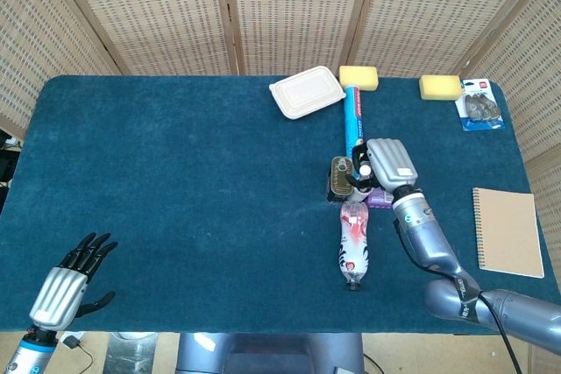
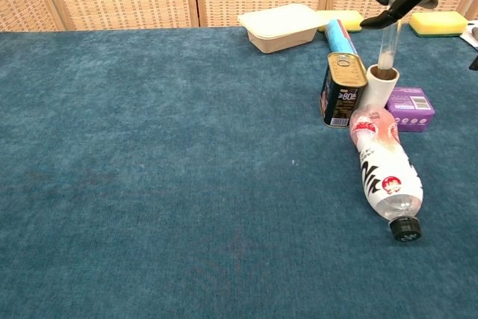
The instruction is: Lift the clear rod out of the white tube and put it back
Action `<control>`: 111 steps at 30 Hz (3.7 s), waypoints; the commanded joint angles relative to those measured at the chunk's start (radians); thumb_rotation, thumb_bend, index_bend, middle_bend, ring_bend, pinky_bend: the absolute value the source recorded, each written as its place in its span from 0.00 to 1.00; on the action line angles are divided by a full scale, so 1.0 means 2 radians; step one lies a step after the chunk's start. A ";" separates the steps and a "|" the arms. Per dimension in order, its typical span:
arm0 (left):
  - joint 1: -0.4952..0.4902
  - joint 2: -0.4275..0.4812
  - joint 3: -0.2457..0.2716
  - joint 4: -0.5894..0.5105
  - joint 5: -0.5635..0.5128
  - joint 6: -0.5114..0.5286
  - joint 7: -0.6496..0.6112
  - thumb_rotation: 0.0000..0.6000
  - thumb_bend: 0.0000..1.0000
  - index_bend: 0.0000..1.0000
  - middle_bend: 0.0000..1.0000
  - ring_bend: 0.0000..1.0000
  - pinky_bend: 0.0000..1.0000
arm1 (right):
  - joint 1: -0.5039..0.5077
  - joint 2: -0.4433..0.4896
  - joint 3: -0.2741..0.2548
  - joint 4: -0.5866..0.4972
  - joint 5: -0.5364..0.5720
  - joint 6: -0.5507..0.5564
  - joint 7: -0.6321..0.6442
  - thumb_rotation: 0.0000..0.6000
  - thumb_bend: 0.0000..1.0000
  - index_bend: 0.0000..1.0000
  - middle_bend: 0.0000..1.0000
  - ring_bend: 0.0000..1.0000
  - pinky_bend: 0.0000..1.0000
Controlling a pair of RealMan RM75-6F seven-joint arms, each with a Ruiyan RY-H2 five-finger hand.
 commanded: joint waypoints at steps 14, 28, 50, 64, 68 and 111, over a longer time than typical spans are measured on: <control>-0.002 -0.002 0.001 0.001 -0.001 -0.006 0.001 1.00 0.16 0.10 0.10 0.04 0.22 | 0.012 -0.031 -0.002 0.034 0.008 -0.019 -0.004 1.00 0.31 0.82 0.96 0.93 0.83; -0.004 0.000 0.001 -0.001 -0.003 -0.011 0.002 1.00 0.16 0.10 0.10 0.04 0.22 | 0.020 -0.049 0.001 0.057 0.009 -0.032 0.005 1.00 0.31 0.82 0.96 0.93 0.83; -0.005 0.000 0.003 -0.003 -0.003 -0.014 0.005 1.00 0.16 0.10 0.10 0.04 0.22 | 0.015 -0.046 0.001 0.092 -0.015 -0.048 0.038 1.00 0.27 0.82 0.92 0.87 0.77; -0.004 0.000 0.003 -0.003 -0.003 -0.013 0.007 1.00 0.16 0.10 0.10 0.04 0.22 | 0.010 -0.048 -0.003 0.106 -0.027 -0.055 0.052 1.00 0.26 0.81 0.89 0.85 0.74; -0.004 0.000 0.003 -0.003 -0.002 -0.013 0.006 1.00 0.16 0.10 0.10 0.04 0.22 | 0.009 -0.051 -0.007 0.114 -0.031 -0.054 0.049 1.00 0.26 0.81 0.89 0.84 0.73; -0.004 0.000 0.005 -0.004 0.002 -0.010 0.006 1.00 0.16 0.10 0.10 0.04 0.22 | -0.006 -0.019 -0.005 0.086 -0.065 -0.058 0.075 1.00 0.26 0.50 0.49 0.45 0.47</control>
